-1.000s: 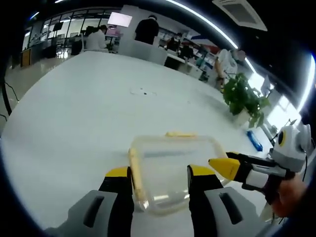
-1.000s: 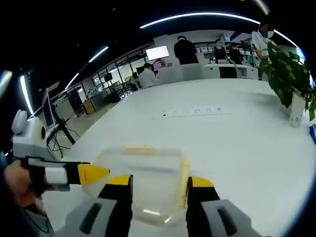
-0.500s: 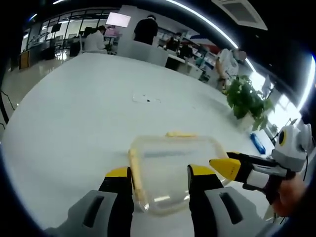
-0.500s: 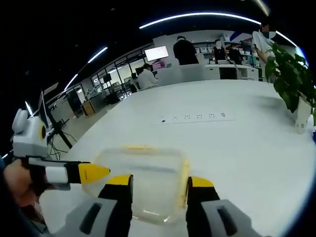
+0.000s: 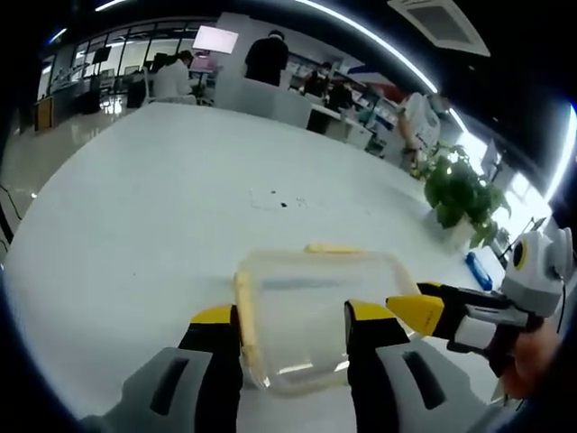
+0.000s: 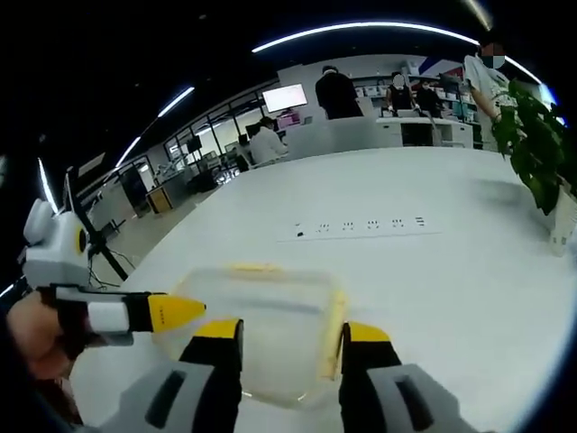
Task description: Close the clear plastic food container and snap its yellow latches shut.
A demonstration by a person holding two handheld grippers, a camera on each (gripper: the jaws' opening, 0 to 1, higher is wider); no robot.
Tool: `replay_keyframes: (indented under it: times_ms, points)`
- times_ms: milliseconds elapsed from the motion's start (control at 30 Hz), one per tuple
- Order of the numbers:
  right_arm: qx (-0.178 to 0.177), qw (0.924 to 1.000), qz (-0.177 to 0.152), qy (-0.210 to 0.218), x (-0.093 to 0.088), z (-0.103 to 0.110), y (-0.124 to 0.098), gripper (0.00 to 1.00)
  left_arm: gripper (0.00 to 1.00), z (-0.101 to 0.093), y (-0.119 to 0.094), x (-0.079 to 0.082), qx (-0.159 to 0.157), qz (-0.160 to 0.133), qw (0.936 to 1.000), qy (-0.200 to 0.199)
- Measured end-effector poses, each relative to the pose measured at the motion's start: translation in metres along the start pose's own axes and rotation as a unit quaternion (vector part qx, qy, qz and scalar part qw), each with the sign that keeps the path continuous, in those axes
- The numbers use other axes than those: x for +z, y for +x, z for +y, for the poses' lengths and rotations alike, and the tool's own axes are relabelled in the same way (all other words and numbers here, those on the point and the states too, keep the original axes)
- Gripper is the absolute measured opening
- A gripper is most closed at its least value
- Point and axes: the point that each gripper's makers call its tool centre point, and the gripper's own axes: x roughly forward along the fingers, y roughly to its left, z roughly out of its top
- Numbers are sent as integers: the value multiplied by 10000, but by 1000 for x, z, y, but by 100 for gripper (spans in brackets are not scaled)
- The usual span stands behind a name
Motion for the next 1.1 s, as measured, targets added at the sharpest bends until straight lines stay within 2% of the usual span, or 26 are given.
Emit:
replay_keyframes:
  times_ms: [233, 400, 467, 567, 633, 767, 867, 900, 967, 1000, 1100]
  points:
    - [0, 10000, -64, 32, 0, 0, -1, 41, 46, 0, 0, 0, 9, -33, 10000, 19]
    - [84, 9999, 75, 44, 0, -2, -1, 42, 47, 0, 0, 0, -91, -13, 9999, 108]
    - [48, 9997, 154, 176, -1, -3, -2, 42, 45, 3, -3, 0, -75, 27, 9999, 74]
    - [-11, 9995, -22, 305, 5, -5, -4, 46, 41, 8, -6, 2, -12, -50, 10000, 29]
    - [10, 9992, -50, 396, 6, -5, -2, 55, 46, 13, -6, 4, 26, -111, 9999, 22]
    - [33, 9989, -93, 458, 4, -5, -1, 62, 63, 24, -6, 5, 162, -206, 9997, 26]
    - [80, 9983, -214, 534, 5, -5, 0, 77, 78, 31, -6, 5, 228, -283, 9993, -38]
    - [109, 9979, -220, 602, 4, -5, 1, 84, 87, 33, -5, 5, 271, -293, 9992, -49]
    - [105, 9976, -201, 653, 1, -8, 1, 90, 99, 41, -5, 8, 463, -378, 9982, 52]
    - [89, 9976, -187, 655, 1, -9, 1, 91, 98, 43, -5, 9, 497, -382, 9980, 66]
    - [73, 9973, -257, 682, 5, -14, -3, 93, 99, 39, -5, 10, 336, -398, 9986, -34]
